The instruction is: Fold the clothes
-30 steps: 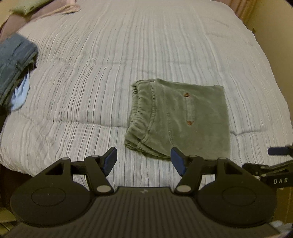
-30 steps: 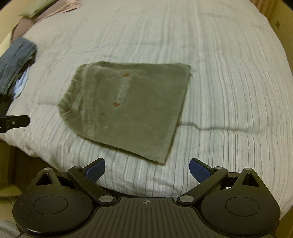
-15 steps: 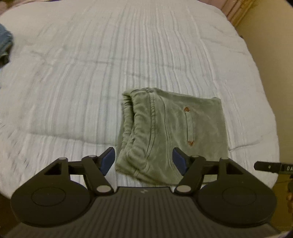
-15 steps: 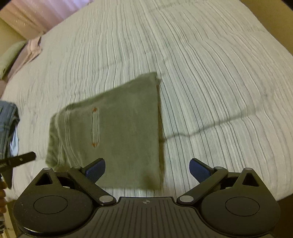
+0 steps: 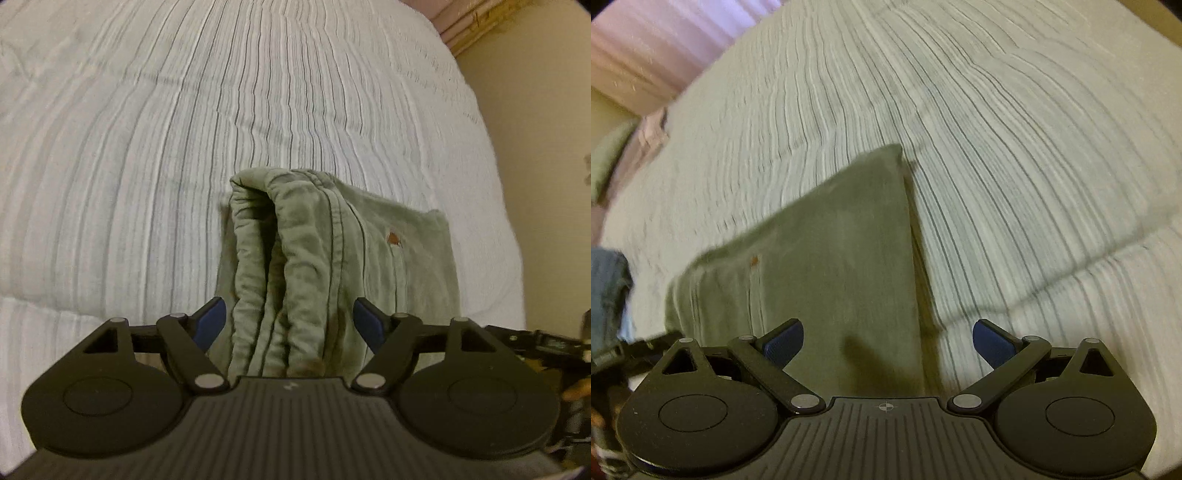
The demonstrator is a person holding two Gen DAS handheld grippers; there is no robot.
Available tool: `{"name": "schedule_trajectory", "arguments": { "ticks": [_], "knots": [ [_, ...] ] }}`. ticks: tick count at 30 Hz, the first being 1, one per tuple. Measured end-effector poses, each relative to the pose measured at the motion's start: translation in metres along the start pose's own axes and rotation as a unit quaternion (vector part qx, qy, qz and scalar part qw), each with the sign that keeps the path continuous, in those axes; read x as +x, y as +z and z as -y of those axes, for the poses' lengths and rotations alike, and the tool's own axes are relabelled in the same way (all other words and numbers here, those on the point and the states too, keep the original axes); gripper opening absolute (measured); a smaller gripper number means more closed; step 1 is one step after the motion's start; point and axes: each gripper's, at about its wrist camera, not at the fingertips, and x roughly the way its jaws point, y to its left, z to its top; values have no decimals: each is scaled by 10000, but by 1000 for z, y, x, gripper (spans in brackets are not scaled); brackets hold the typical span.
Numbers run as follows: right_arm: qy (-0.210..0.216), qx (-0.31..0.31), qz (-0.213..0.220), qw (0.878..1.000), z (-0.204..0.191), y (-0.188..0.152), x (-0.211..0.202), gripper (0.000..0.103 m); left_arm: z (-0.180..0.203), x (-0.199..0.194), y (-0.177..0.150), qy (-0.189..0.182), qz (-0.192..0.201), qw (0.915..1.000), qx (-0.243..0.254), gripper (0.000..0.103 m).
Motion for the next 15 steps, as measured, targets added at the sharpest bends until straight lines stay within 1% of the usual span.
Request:
{"name": "schedule_trajectory", "arguments": {
  "ticks": [2, 3, 4, 7, 10, 11, 13, 14, 15],
  "knots": [
    [258, 121, 66, 9996, 10, 3, 8, 100, -9, 8, 1, -196, -1, 9998, -106, 77],
    [389, 178, 83, 9991, 15, 5, 12, 100, -15, 13, 1, -280, -15, 9995, -154, 81],
    [548, 233, 68, 9982, 21, 5, 16, 100, -21, 17, 1, -365, -29, 9991, -202, 85],
    [1101, 425, -106, 9930, 37, 7, 32, 100, -39, 29, 0, -667, -66, 9970, -379, 93],
    [1588, 579, -321, 9851, 50, 11, 47, 100, -53, 40, -3, -1021, -107, 9930, -592, 93],
    [1746, 588, -371, 9822, 53, 11, 51, 98, -57, 43, -4, -1129, -121, 9914, -657, 93],
    [1965, 622, -508, 9772, 57, 12, 61, 73, -62, 49, -5, -1331, -148, 9879, -780, 93],
    [2045, 699, -617, 9744, 60, 11, 67, 58, -65, 52, -6, -1432, -161, 9860, -841, 93],
    [2116, 774, -705, 9717, 62, 10, 71, 57, -67, 54, -6, -1496, -163, 9848, -870, 92]
  ]
}}
